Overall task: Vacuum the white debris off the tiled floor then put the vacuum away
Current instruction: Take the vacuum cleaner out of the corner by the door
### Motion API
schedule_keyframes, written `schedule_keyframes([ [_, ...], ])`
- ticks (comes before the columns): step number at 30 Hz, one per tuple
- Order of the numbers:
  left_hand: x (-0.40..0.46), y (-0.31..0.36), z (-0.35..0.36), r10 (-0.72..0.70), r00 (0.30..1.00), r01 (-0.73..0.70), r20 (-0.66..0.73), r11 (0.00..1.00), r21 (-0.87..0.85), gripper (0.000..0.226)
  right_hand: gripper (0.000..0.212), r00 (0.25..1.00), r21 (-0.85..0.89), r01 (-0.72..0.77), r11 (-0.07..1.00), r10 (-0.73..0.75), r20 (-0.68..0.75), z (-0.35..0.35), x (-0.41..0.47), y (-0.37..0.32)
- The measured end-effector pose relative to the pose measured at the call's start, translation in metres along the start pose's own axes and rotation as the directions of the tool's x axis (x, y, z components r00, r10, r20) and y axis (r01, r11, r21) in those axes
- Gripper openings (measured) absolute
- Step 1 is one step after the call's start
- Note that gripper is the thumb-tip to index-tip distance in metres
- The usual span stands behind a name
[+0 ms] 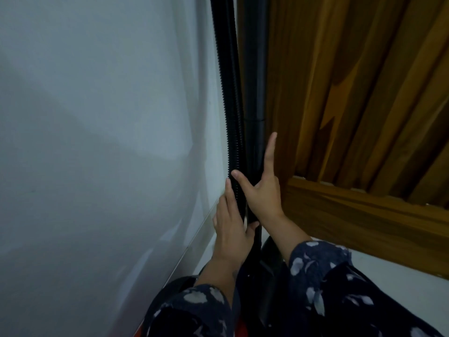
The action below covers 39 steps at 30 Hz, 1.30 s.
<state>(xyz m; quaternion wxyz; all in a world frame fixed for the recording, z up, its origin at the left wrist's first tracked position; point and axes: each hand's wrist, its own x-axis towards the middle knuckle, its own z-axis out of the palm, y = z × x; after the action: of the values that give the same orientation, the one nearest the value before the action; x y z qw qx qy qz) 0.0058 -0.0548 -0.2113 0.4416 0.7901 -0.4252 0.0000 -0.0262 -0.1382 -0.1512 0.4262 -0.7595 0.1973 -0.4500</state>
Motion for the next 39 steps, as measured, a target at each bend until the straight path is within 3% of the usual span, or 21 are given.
schedule_keyframes([
  [5, 0.004, 0.001, 0.001, 0.021, 1.000, -0.021, -0.012, 1.000, 0.018, 0.106, 0.097, 1.000, 0.050, -0.006, 0.999, 0.006, 0.004, 0.000, 0.008, 0.005],
  [9, 0.005, 0.000, -0.004, 0.008, 0.996, -0.016, 0.087, 0.996, 0.091, 0.111, 0.095, 1.000, 0.056, -0.029, 0.998, 0.029, -0.001, 0.000, 0.009, 0.006],
  [14, -0.011, 0.002, -0.034, -0.059, 0.950, -0.055, 0.307, 0.935, 0.350, 0.118, 0.095, 1.000, 0.012, -0.018, 1.000, 0.018, -0.010, -0.002, 0.003, 0.003],
  [17, -0.033, -0.002, -0.062, -0.163, 0.908, -0.087, 0.386, 0.828, 0.554, 0.110, 0.096, 0.999, -0.032, -0.033, 0.999, 0.033, 0.001, -0.003, 0.002, -0.005],
  [20, -0.065, 0.003, -0.089, -0.242, 0.906, -0.029, 0.348, 0.784, 0.620, 0.092, 0.095, 0.999, -0.079, -0.037, 0.996, 0.035, -0.019, -0.009, -0.002, -0.014],
  [26, -0.146, 0.013, -0.126, -0.192, 0.978, 0.106, 0.077, 0.788, 0.607, 0.069, 0.093, 0.997, -0.126, -0.068, 0.990, 0.065, -0.034, -0.019, -0.013, -0.030],
  [30, -0.158, 0.013, -0.126, -0.332, 0.933, 0.152, 0.139, 0.712, 0.685, 0.059, 0.092, 0.998, -0.159, -0.066, 0.985, 0.063, -0.024, -0.023, -0.021, -0.038],
  [32, -0.150, 0.013, -0.126, -0.357, 0.919, 0.158, 0.169, 0.724, 0.671, 0.056, 0.094, 0.998, -0.167, -0.059, 0.984, 0.058, -0.014, -0.028, -0.025, -0.040],
  [39, -0.104, 0.033, -0.129, -0.320, 0.903, 0.077, 0.288, 0.779, 0.622, 0.051, 0.097, 0.997, -0.237, -0.054, 0.970, 0.064, 0.033, -0.049, -0.034, -0.052],
])
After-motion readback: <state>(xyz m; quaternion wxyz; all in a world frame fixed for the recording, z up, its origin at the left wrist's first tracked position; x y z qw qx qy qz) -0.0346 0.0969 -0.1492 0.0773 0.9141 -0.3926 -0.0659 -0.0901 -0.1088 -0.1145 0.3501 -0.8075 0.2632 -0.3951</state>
